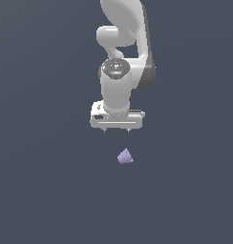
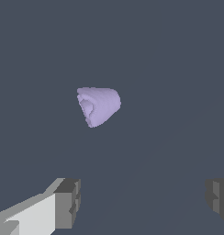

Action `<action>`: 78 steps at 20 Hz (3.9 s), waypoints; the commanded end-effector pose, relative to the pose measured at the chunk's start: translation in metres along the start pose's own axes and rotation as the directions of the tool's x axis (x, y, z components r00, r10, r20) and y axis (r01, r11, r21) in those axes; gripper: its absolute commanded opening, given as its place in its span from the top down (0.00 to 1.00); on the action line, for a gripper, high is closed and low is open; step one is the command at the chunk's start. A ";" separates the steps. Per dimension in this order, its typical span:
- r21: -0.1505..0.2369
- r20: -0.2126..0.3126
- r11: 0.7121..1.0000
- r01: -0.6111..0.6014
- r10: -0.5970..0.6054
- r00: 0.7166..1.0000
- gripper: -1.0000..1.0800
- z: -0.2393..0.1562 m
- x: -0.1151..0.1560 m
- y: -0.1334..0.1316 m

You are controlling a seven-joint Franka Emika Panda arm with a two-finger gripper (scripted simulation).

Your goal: Pick up the object and move it to a goal position.

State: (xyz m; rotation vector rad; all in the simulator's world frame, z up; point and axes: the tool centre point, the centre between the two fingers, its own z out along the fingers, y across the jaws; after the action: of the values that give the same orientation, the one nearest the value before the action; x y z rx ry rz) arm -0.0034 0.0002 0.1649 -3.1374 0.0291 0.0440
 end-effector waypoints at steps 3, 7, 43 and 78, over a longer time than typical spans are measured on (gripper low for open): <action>0.000 0.002 1.000 0.004 -0.004 1.000 0.04 0.001 0.000 -0.001; 0.003 0.017 0.999 0.033 -0.033 0.999 0.04 0.006 -0.004 -0.008; -0.014 -0.025 0.929 0.369 -0.369 0.929 0.04 0.078 0.068 -0.040; -0.014 -0.025 0.929 0.370 -0.370 0.929 1.00 0.127 0.070 -0.032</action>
State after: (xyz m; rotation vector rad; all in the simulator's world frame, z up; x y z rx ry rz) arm 0.0633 0.0358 0.0354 -3.0899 -0.5649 0.0005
